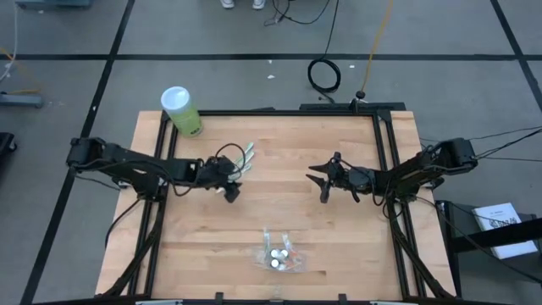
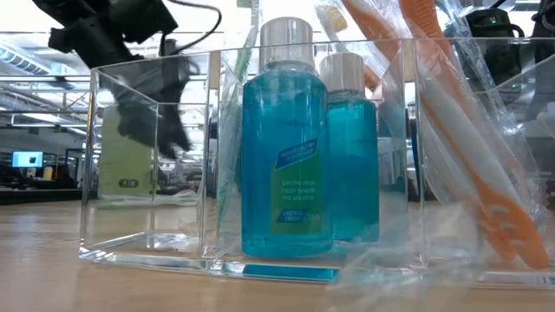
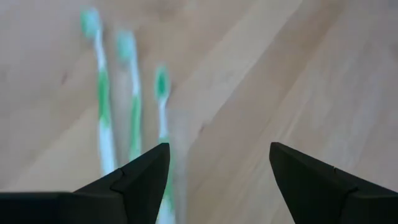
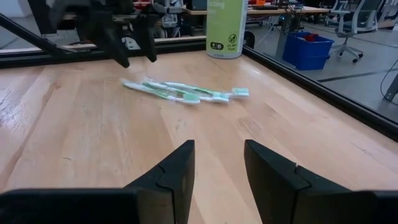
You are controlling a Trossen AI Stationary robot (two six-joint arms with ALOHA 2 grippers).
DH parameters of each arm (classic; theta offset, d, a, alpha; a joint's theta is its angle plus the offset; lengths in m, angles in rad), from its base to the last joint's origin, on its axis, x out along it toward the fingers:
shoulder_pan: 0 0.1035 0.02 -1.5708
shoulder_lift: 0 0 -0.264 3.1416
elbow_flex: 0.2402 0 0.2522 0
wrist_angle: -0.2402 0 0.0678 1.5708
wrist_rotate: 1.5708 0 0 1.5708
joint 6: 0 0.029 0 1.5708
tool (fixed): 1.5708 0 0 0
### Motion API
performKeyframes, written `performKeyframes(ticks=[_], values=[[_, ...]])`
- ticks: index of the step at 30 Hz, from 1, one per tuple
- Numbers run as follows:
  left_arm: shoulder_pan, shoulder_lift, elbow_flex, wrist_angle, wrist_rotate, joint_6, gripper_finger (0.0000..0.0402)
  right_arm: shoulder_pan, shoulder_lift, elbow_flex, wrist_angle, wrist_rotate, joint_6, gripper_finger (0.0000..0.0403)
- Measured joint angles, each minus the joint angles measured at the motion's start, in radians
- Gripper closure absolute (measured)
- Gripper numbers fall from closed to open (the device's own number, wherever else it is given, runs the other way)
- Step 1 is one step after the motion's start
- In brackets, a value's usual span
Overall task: Pick & Place toothbrushing station
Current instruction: Put the green toothbrush into the transparent organizer
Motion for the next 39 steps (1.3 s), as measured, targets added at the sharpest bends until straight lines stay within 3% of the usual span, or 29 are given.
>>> performKeyframes(ticks=[3, 8, 17, 29, 33, 39], values=[[-0.013, 0.05, 0.001, 0.106, -0.057, 0.008, 0.0119, -0.005, 0.0, 0.0, 0.0, -0.001, 0.002, 0.0273], [0.027, 0.149, 0.001, 0.144, -0.066, 0.019, 0.0119, -0.009, 0.0, 0.0, 0.001, -0.001, 0.007, 0.0273], [0.066, 0.314, 0.001, 0.215, 0.001, 0.017, 0.0119, -0.009, 0.0, 0.0, -0.002, -0.002, 0.008, 0.0273], [0.066, 0.35, 0.005, 0.207, 0.008, 0.018, 0.0125, -0.009, 0.0, 0.0, -0.003, -0.003, 0.008, 0.0273], [0.078, 0.35, 0.005, 0.185, -0.009, 0.019, 0.0171, -0.009, 0.0, 0.0, -0.003, -0.003, 0.008, 0.0273], [0.088, 0.351, 0.004, 0.183, -0.013, 0.016, 0.0281, -0.009, 0.0, 0.0, -0.003, -0.003, 0.008, 0.0273]])
